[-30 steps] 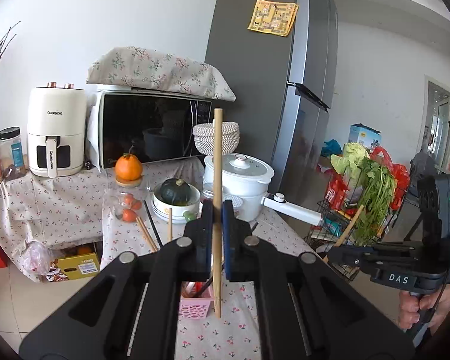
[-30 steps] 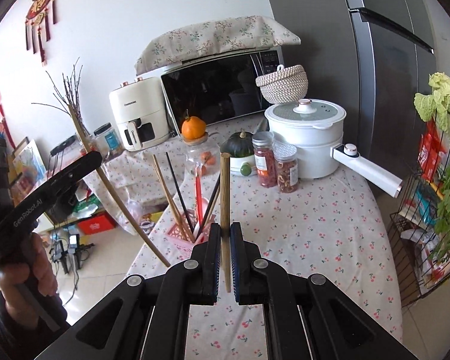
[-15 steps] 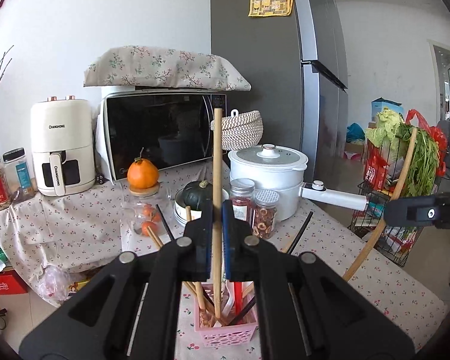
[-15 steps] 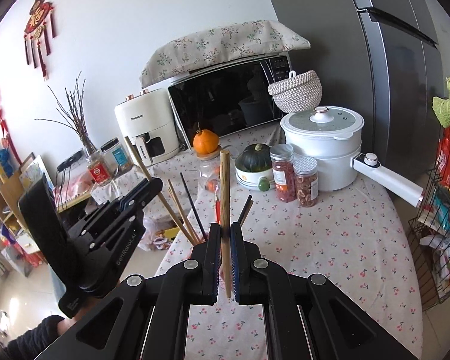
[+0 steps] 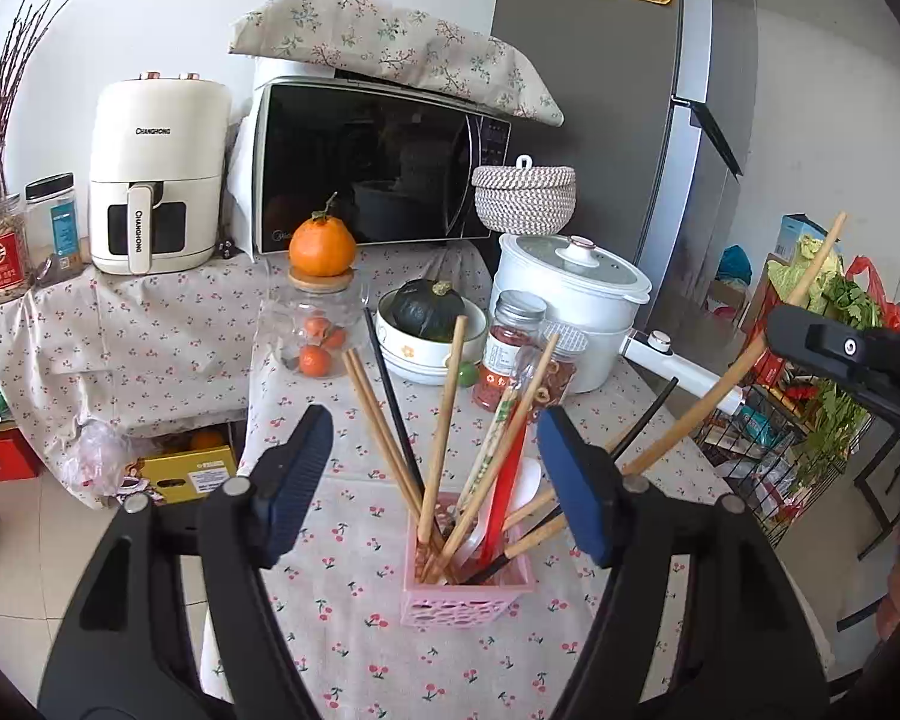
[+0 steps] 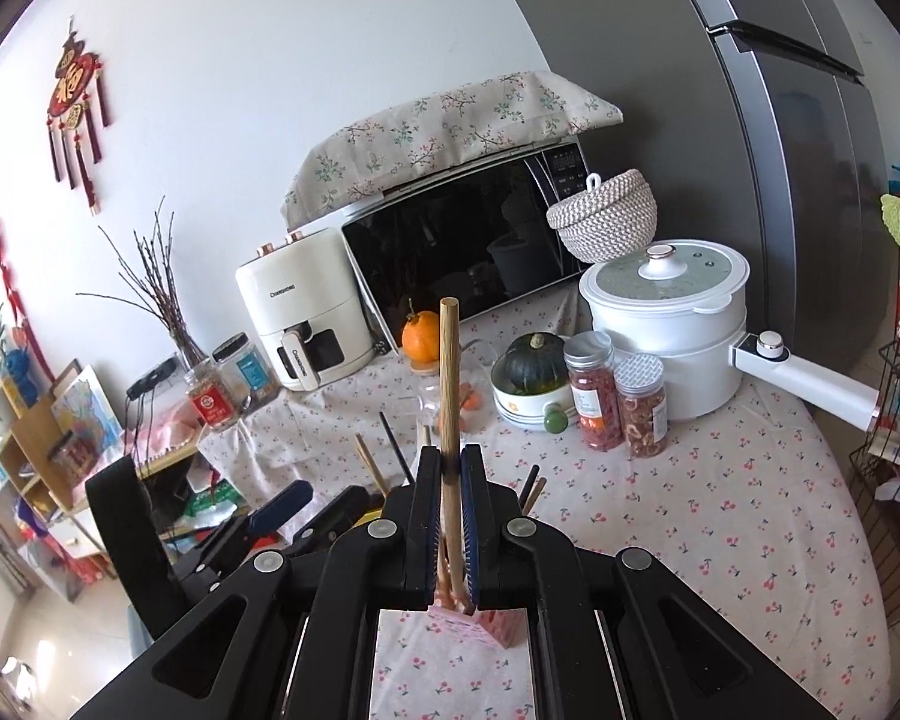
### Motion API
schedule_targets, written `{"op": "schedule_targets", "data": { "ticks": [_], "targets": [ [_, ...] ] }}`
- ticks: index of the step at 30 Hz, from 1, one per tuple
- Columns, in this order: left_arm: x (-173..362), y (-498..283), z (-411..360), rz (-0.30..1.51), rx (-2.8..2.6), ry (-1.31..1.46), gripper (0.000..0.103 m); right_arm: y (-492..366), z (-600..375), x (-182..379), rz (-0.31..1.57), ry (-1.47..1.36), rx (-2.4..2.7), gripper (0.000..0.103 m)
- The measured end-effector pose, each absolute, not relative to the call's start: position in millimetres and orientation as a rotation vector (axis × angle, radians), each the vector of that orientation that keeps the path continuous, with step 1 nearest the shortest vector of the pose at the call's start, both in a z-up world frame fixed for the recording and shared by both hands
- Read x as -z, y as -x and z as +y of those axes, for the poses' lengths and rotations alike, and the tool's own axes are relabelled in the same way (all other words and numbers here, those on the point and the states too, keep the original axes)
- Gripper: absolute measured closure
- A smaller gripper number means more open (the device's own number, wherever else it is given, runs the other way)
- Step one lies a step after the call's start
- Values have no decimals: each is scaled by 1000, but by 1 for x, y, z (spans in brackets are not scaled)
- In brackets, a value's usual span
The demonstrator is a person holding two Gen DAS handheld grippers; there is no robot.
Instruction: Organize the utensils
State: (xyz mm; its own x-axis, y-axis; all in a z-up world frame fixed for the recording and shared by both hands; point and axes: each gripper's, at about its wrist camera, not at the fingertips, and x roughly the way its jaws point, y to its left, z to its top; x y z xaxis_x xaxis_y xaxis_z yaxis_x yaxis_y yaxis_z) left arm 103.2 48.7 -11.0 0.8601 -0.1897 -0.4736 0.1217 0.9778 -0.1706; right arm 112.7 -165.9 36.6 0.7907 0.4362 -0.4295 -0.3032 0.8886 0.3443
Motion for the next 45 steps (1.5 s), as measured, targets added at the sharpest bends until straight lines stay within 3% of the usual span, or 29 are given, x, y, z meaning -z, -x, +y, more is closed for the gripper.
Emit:
{"op": "schedule_targets", "data": {
  "ticks": [4,14,19,20,33,35,37,41,43,45],
  "targets": [
    [17,-96,63,589,123,143,15,-124,-156,-29,533,-261,-402,96],
    [32,-96,77,705,104,182,12,-154,-141,12,632,-252,-377,93],
    [31,-90,72,712,123,169,9,-152,-159,6,619,-301,-366,63],
    [31,-89,71,712,126,165,9,-149,-163,3,605,-304,-363,61],
    [38,-91,74,759,126,186,8,-154,-188,8,624,-398,-372,60],
    [39,-90,74,780,111,185,8,-149,-189,4,623,-375,-366,52],
    [38,-87,72,799,87,176,1,-141,-191,-1,619,-342,-342,30],
    [34,-77,63,812,50,113,1,-119,-200,-13,605,-268,-277,15],
    [32,-69,56,813,53,93,1,-106,-206,-17,601,-227,-225,0],
    [30,-62,49,812,67,80,1,-93,-214,-20,602,-189,-179,0]
  ]
}}
